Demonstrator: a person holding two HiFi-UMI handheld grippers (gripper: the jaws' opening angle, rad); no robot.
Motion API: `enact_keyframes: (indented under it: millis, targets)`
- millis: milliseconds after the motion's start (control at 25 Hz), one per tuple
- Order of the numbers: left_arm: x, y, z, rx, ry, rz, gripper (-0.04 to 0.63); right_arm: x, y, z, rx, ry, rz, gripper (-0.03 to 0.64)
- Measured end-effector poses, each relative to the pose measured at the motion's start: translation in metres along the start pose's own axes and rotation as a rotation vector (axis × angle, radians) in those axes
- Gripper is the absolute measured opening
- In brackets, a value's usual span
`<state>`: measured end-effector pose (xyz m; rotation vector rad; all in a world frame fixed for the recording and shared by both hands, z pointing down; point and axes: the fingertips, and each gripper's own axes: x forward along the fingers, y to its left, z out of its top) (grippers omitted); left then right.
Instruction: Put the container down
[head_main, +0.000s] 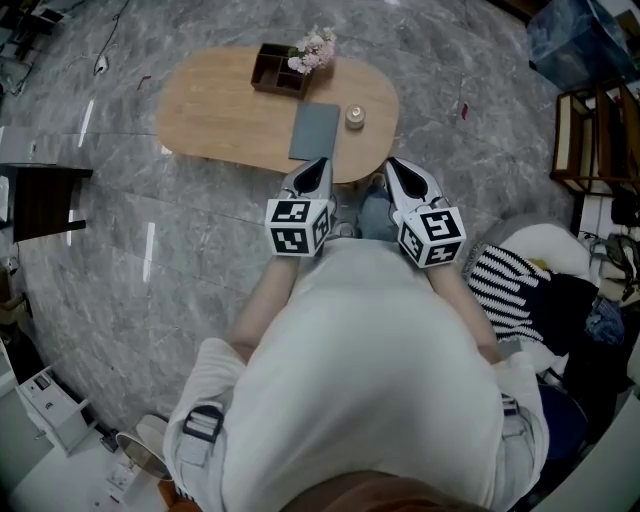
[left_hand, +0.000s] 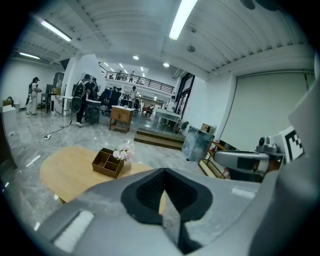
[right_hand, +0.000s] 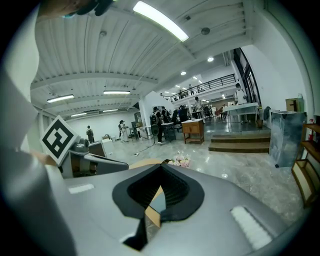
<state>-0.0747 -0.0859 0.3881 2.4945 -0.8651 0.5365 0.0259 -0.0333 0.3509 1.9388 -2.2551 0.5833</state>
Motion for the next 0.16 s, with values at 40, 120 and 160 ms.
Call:
enact_keyframes:
  millis: [40, 120, 160]
  targets:
    - [0.0002, 0.0001, 0.0004, -0.001, -0.001, 0.0, 0.0, 0.0005, -0.0001, -0.0004, 0.0, 0.002, 0.0, -0.003]
    - [0.0012, -0.0001, 0.0009, -0.001, -0.001, -0.001, 0.0, 0.0015, -0.0008, -0.0011, -0.002, 0.006, 0.001, -0.003]
    - [0.0017, -0.0002, 0.0011, 0.0, -0.002, -0.002, 0.0, 0.002, -0.0011, -0.0015, -0.003, 0.007, 0.001, -0.003]
